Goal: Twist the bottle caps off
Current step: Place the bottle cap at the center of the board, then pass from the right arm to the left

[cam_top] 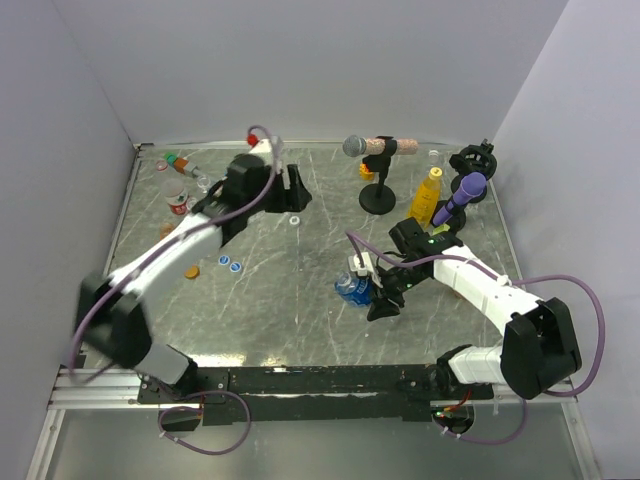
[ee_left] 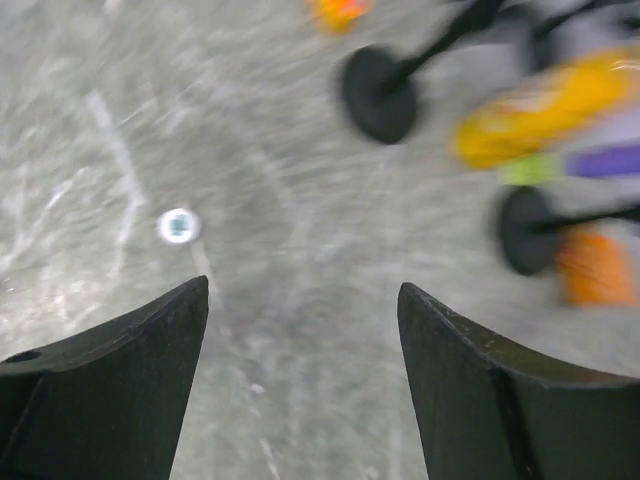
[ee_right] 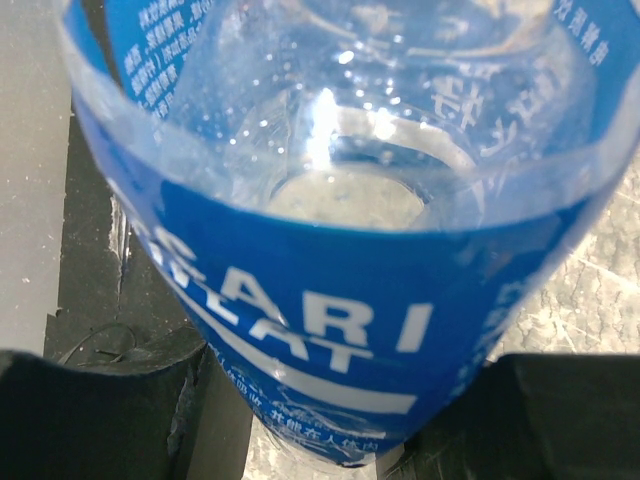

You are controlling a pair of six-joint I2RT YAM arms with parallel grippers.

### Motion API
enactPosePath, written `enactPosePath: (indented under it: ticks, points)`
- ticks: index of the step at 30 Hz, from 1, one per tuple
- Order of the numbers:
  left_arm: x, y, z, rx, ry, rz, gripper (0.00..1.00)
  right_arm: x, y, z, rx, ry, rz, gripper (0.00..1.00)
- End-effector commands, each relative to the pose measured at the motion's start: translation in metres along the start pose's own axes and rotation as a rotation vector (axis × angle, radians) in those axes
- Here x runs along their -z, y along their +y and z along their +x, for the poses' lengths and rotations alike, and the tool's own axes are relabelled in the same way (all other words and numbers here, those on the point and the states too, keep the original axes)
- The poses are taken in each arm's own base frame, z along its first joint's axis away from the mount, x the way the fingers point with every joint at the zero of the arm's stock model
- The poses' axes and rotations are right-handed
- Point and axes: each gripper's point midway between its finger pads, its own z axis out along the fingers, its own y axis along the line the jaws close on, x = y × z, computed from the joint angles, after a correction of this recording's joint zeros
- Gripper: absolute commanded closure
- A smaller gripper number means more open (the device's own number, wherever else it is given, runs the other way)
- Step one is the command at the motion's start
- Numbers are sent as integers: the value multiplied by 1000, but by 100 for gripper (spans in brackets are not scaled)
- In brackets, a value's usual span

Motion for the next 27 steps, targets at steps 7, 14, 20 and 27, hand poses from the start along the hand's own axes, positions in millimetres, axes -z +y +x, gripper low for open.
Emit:
enactPosePath:
  ticks: [7,14,20,27]
  points:
    - [182,-119,57,-292,-330,941,4,7,3,-23,49,-88,-13,70]
    - [200,-151,104,-356,-399,1037,3,6,6,-23,49,-93,-27,70]
    - [178,-168,109,-334,-383,1058,2,5,6,-22,45,-93,-31,70]
    - [151,-176,106,-295,-366,1019,4,6,7,-23,51,-94,-30,70]
